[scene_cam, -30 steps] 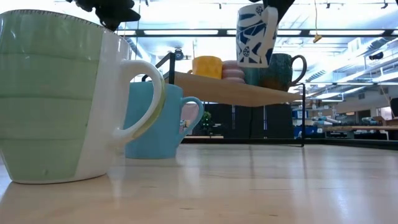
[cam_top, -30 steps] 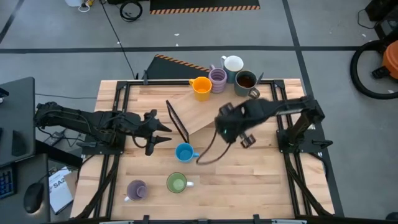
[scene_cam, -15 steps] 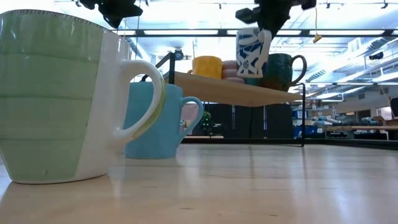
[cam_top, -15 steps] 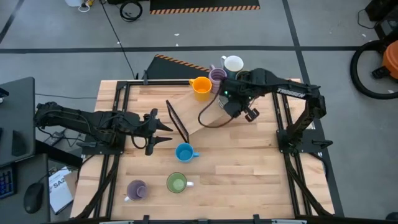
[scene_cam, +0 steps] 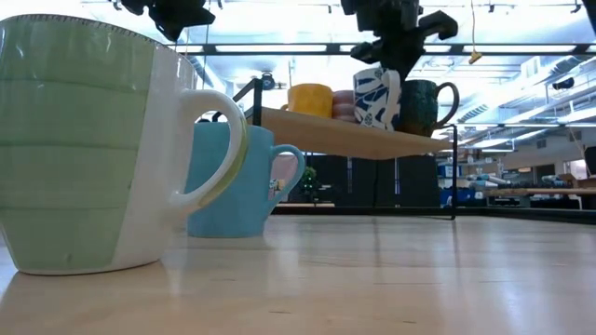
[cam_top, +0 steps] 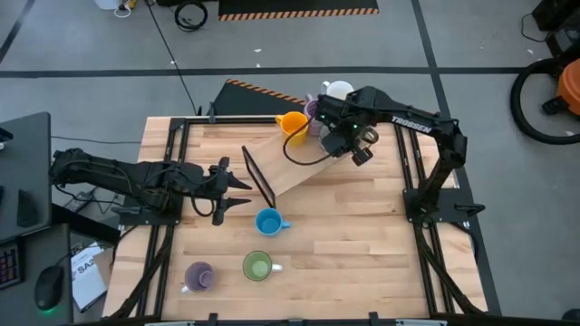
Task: Place coffee mugs
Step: Put the white and blue mug on the shelf
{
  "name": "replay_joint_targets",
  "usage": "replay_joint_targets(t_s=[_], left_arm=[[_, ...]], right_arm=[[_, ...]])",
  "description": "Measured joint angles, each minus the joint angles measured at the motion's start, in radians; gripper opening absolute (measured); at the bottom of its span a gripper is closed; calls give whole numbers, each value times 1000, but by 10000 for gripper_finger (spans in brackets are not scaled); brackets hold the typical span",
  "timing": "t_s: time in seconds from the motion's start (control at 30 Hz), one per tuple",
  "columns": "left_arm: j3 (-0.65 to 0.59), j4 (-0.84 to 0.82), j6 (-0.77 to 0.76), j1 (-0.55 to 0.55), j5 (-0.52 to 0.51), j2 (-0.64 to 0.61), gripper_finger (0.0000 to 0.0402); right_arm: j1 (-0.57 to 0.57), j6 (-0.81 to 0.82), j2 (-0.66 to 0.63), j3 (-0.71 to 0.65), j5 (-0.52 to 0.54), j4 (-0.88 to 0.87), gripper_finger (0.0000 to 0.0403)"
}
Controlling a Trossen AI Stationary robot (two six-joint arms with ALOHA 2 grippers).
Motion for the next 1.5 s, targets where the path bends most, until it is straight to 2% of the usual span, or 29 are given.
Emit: replay_joint_targets(t_s=[0.33, 0.73, 0.9, 1.13, 1.33, 1.5], left_arm=[[0, -1, 3, 0, 0, 0, 171], [0, -2, -1, 0, 0, 0, 171], [0, -3, -2, 0, 0, 0, 171], [0, -3, -2, 0, 0, 0, 171], [0, -3, -3, 0, 0, 0, 171], [0, 6, -1, 0, 0, 0, 171]], right_arm=[[-1, 8, 29, 2, 70, 15, 74], [40, 37, 27, 2, 184, 15, 77], [40, 81, 26, 2, 172, 14, 83], [41, 102, 11, 1, 176, 8, 114], [57, 110, -18, 1, 201, 6, 118], [80, 109, -42, 1, 280, 24, 117]])
